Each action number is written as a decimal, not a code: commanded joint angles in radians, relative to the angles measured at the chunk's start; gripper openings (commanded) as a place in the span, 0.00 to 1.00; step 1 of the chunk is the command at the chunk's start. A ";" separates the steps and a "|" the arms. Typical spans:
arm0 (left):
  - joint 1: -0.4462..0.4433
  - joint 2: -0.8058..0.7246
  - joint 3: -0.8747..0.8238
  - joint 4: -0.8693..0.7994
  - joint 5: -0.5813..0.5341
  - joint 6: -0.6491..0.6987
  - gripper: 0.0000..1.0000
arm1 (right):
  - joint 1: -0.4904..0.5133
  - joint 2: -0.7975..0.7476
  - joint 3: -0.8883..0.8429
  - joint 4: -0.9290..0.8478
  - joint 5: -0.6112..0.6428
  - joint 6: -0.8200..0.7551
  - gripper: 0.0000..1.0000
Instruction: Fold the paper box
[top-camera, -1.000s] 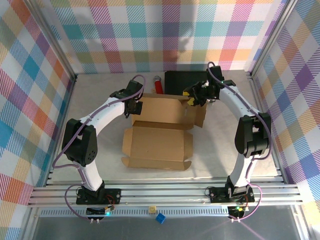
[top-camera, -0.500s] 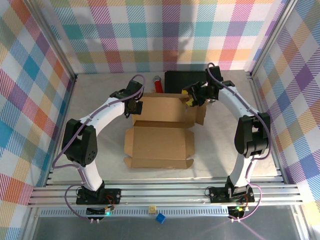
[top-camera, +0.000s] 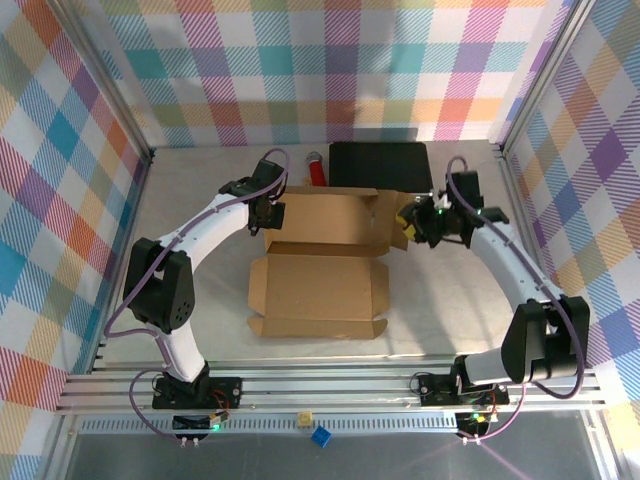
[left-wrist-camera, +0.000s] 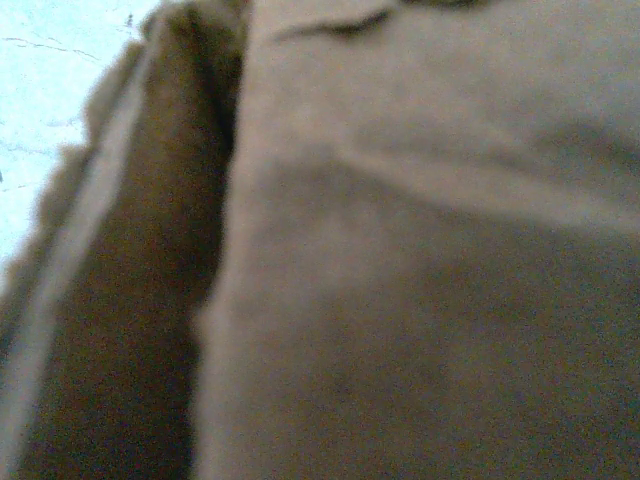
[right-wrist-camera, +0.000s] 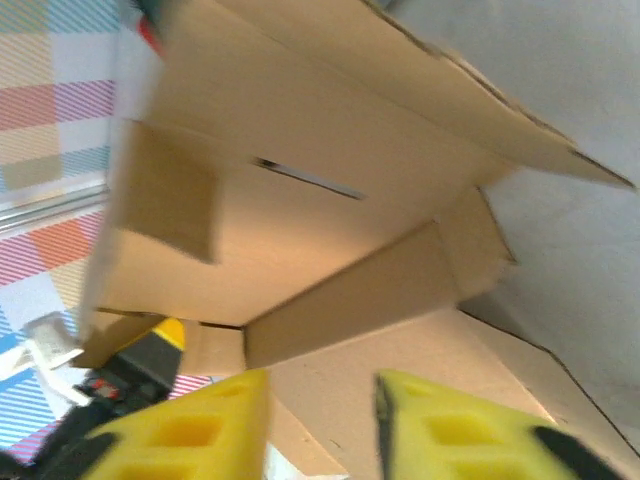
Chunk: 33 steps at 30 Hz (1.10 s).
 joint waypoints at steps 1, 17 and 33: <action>0.013 -0.029 0.036 -0.023 0.014 -0.020 0.00 | 0.007 -0.013 -0.146 0.077 0.020 -0.004 0.23; 0.014 -0.004 0.070 -0.032 0.027 -0.055 0.00 | 0.084 0.223 -0.102 0.237 0.201 0.041 0.26; 0.024 0.017 0.106 -0.059 0.042 -0.084 0.00 | 0.167 0.343 0.055 0.243 0.197 0.020 0.36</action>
